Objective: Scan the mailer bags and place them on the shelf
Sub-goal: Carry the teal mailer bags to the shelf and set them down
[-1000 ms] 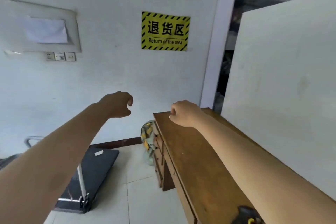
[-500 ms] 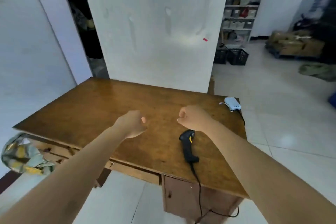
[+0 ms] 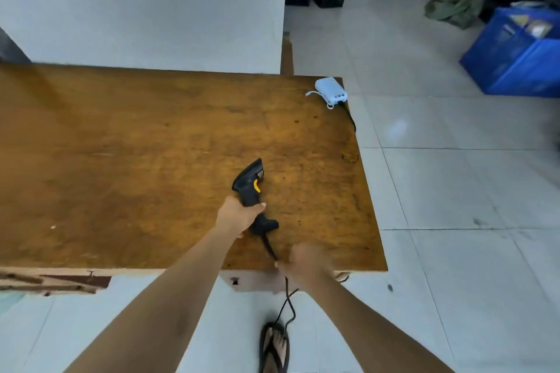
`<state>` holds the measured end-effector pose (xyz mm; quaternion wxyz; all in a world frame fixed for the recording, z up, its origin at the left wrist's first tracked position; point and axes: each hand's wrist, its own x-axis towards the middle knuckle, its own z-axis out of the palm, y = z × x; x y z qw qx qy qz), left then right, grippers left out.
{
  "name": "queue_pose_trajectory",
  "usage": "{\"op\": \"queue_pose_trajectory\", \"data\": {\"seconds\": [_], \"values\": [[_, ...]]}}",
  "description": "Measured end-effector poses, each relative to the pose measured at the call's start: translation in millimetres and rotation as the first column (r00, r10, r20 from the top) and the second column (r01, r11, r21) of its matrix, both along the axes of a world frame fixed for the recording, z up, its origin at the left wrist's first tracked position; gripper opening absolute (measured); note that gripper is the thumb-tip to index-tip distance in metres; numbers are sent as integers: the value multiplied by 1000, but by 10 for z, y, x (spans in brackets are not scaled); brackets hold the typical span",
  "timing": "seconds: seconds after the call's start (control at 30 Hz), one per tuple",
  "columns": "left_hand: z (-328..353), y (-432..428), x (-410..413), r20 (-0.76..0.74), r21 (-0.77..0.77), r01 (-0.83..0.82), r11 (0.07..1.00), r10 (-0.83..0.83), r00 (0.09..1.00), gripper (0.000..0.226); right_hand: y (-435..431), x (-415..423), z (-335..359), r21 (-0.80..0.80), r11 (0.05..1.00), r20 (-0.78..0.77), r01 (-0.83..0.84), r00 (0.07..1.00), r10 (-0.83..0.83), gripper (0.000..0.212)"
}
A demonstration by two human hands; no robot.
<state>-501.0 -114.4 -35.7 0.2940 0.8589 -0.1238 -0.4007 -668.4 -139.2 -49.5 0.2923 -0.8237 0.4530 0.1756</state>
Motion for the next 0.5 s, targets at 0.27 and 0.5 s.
{"op": "queue_pose_trajectory", "data": {"seconds": [0.27, 0.5], "values": [[-318, -581, 54, 131, 12, 152, 988, -152, 980, 65, 271, -6, -139, -43, 999, 5, -32, 999, 33, 24], [-187, -1307, 438, 200, 8, 203, 979, -200, 959, 51, -330, 440, 65, -59, 985, 102, 161, 983, -155, 23]]}}
